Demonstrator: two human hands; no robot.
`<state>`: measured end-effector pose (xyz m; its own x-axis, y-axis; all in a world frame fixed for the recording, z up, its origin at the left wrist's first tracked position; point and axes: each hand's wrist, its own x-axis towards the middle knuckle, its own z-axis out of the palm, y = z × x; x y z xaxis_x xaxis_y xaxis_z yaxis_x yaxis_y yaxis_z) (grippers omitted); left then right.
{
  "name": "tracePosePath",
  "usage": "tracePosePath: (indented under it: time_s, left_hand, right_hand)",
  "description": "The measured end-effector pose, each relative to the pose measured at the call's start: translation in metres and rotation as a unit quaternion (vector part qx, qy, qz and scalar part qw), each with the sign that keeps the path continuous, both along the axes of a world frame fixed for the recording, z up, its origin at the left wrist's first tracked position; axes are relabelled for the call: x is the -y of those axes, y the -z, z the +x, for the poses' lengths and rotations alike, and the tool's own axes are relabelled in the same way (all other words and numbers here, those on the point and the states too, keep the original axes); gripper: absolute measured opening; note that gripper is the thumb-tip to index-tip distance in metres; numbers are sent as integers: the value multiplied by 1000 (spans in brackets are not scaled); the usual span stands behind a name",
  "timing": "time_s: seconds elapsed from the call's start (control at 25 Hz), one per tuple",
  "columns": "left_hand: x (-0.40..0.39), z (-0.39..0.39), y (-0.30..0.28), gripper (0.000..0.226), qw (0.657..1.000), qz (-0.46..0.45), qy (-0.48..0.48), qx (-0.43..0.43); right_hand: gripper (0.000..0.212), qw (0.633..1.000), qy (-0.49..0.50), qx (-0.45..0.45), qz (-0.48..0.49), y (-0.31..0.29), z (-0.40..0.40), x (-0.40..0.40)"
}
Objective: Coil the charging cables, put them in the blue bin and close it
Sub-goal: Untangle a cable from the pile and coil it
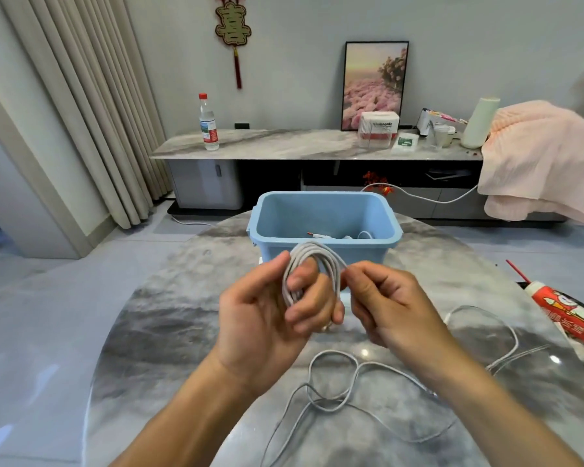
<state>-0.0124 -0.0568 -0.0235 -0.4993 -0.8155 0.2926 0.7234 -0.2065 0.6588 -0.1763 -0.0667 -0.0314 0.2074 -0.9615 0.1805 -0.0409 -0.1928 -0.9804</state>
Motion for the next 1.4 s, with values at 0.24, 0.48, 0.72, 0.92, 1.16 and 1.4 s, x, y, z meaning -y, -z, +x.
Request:
tracePosePath:
  time_s: [0.24,0.48,0.72,0.92,1.16,1.4]
  left_hand:
    - [15,16,-6,27,970,-2,-230,78]
    - [6,5,10,35,790,-276,-294,462]
    - [8,7,2,47,847,-193,-209,449]
    - [-3,-7,-4,51,933,-53,-26,354]
    - [-5,1,-13,66,947,53,30,315]
    - [-15,-21,-11,80,865,29,-254,431]
  right_hand:
    - [19,961,-42,-274,-23,15,29,-27]
    - [14,879,-30,-471,-66,-25,39,-56]
    - [20,798,9,-486,-358,-48,-3,-40]
    - [18,919,27,-272,-286,-36,-12,-25]
    - [39,899,19,-340,-275,-11,6,-21]
    - [38,869,55,-367,-327,-6,8,-18]
